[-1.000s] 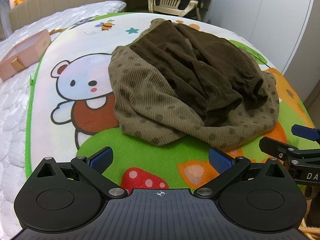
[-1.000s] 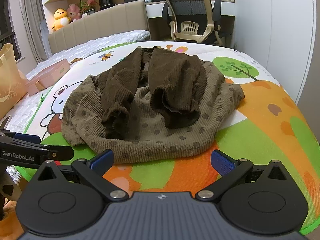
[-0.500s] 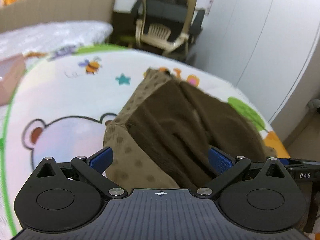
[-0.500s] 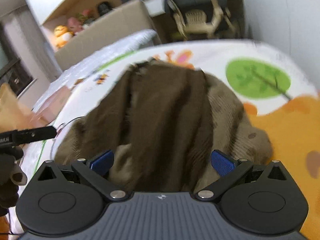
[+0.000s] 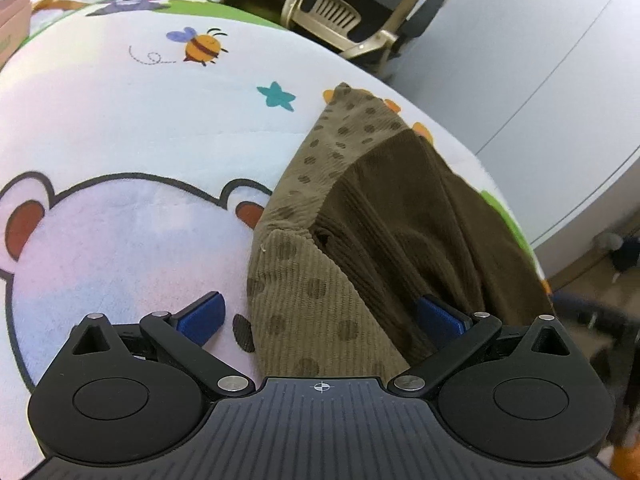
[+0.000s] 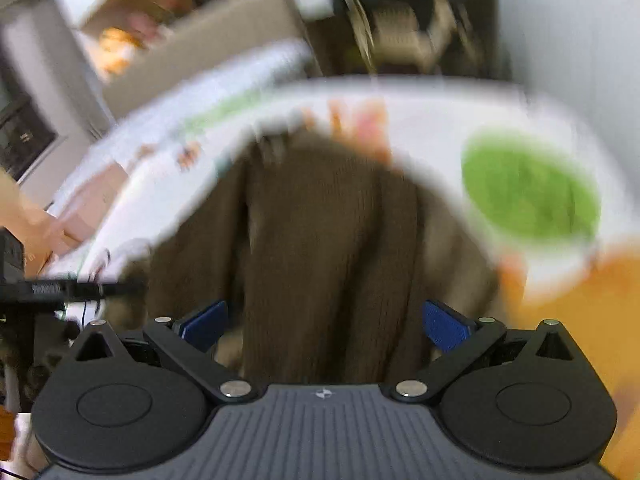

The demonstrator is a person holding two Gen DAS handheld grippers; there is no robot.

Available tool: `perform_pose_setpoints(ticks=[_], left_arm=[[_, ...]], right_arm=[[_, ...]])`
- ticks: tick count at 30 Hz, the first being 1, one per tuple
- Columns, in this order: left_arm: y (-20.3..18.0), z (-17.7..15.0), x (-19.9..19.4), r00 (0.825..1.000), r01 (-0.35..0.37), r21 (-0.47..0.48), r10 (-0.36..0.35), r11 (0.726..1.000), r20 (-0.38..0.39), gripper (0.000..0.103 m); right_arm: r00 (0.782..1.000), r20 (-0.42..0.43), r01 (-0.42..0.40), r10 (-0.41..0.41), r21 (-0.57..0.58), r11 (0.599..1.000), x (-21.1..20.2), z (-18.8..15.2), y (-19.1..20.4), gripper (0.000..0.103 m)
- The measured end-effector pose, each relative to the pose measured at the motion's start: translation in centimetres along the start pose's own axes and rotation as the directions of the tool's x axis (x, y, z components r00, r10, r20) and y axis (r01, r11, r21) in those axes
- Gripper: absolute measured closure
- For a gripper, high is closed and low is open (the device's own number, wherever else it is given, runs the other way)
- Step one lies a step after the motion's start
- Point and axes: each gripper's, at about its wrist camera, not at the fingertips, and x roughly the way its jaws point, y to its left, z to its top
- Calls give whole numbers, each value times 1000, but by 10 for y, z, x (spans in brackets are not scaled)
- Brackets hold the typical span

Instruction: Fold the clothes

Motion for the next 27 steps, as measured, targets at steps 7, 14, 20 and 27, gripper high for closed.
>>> perform_pose_setpoints(ticks=[7, 14, 20, 27], left_arm=[[-23, -1, 14, 998, -55, 56, 54, 997, 24, 4], [-24, -25, -7, 993, -118, 167, 117, 979, 15, 70], [-25, -66, -54, 993, -103, 245, 113, 964, -27, 80], [-54, -47, -102, 983, -127, 280, 82, 951, 167, 13]], right_arm=[[999, 12, -53, 51, 221, 974, 76, 36, -63, 0], [986, -79, -139, 146, 95, 986, 63, -21, -29, 0], [991, -114, -80, 67, -119, 990, 13, -69, -2, 0], [987, -163, -14, 3, -65, 998, 14, -59, 7, 0]])
